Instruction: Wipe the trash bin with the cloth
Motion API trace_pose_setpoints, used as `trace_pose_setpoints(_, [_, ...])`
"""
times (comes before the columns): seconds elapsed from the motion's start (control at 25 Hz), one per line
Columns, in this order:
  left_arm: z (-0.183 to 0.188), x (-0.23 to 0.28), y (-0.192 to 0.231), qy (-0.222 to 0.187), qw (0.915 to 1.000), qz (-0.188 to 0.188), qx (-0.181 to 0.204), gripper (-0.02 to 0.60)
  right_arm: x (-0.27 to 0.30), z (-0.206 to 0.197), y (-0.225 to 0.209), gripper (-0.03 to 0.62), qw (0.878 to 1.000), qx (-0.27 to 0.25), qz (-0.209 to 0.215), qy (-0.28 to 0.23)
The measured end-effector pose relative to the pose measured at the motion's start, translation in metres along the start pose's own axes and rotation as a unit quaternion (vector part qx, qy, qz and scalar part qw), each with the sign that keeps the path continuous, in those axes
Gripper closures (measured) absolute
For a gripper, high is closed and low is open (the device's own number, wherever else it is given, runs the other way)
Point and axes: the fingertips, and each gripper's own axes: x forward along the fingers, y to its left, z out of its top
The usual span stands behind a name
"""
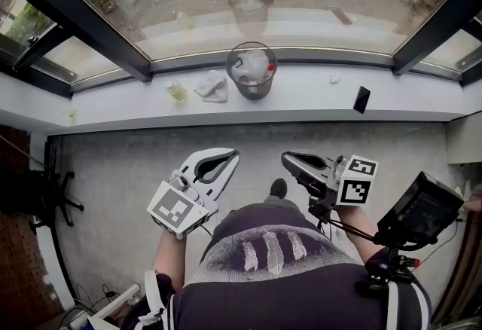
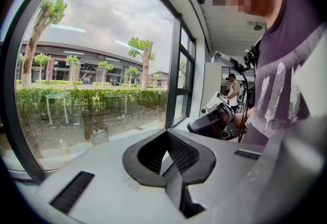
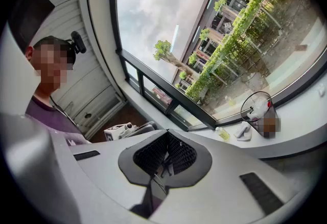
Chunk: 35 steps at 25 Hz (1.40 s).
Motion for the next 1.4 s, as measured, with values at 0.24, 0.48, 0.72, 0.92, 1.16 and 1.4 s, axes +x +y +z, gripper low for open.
trace_pose_setpoints(0.24, [0.008,0.031,0.01,0.014,0.9997,0.015,0.013,0.584,-0.005,0.029,-0.028,0.594,0.999,-0.046,-0.013,0.013])
trace_pose_setpoints(0.48, [0.009,0.057,0.038,0.02,0.9991,0.02,0.031,0.584,0.004,0.054,-0.06,0.594,0.989,-0.133,-0.048,0.036])
trace_pose_setpoints(0.72, [0.01,0.076,0.079,-0.014,0.9988,-0.028,0.038,0.584,0.028,0.072,-0.077,0.594,0.983,-0.152,-0.1,0.024])
trace_pose_setpoints(0.92, [0.02,0.091,0.132,-0.039,0.9959,-0.072,0.038,0.584,0.063,0.092,-0.098,0.595,0.978,-0.147,-0.148,0.03])
trace_pose_setpoints(1.16, [0.023,0.096,0.209,-0.05,0.9922,-0.102,0.052,0.584,0.115,0.121,-0.129,0.594,0.972,-0.135,-0.193,0.018])
trace_pose_setpoints(1.4, [-0.001,0.108,0.287,0.0,0.993,-0.074,0.092,0.584,0.144,0.137,-0.172,0.594,0.949,-0.179,-0.25,0.067])
